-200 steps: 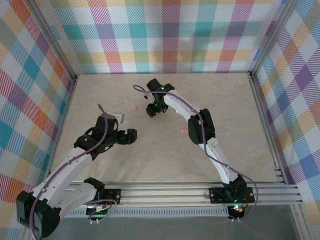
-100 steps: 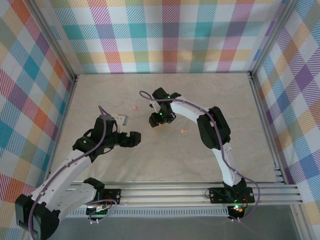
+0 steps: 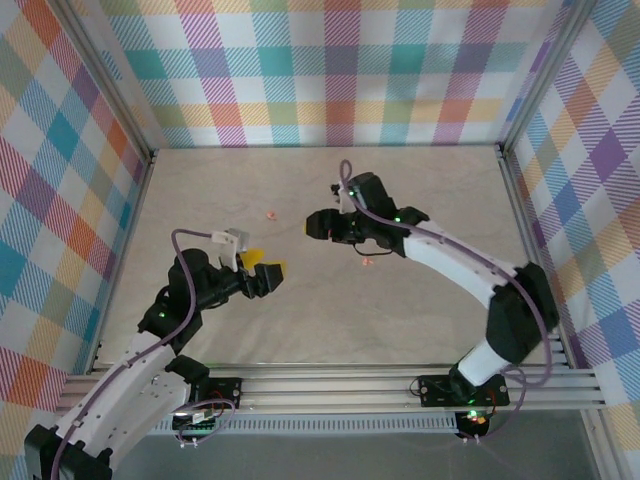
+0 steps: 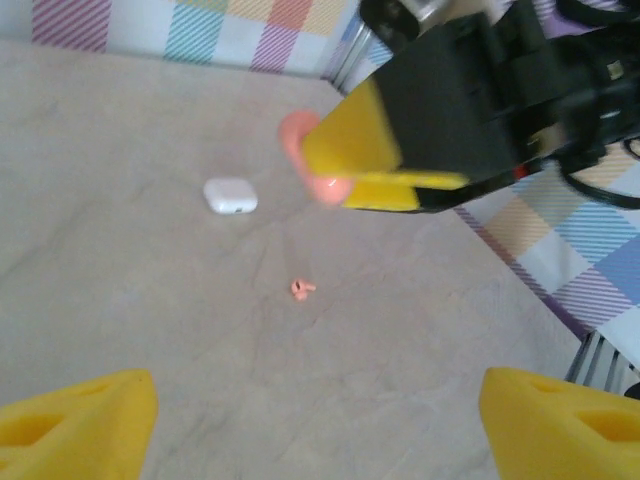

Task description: Insert wireless bluetooth earbuds into charging case

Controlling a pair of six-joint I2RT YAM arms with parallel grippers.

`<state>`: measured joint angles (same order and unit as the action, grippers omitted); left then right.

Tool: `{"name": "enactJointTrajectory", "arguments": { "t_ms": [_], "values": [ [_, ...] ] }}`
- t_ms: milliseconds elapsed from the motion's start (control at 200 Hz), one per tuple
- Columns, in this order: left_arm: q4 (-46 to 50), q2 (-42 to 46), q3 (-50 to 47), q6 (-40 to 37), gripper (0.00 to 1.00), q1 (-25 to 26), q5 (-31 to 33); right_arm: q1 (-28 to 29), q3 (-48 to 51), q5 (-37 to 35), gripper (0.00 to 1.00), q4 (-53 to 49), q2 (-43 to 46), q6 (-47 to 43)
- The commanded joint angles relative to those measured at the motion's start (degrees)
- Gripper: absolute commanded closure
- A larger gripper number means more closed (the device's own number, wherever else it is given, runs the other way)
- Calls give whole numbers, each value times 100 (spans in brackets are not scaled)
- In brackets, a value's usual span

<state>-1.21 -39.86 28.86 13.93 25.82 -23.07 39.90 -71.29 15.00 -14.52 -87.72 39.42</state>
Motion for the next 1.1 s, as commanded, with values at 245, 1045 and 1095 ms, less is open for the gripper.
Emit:
{"name": "enactJointTrajectory", "arguments": {
  "t_ms": [245, 1045, 1095],
  "values": [
    [-2606, -1616, 946, -866, 21, 1086, 27, 513, -70, -870, 44, 422, 1221, 1207],
    [-3526, -2766, 1615, -67, 45, 1257, 117, 640, 462, -1118, 43, 1103, 1840, 1931],
    [-3752, -2838, 1592, -37, 46, 1284, 174, 642, 449, -1118, 43, 1154, 1836, 1988]
  ]
}}
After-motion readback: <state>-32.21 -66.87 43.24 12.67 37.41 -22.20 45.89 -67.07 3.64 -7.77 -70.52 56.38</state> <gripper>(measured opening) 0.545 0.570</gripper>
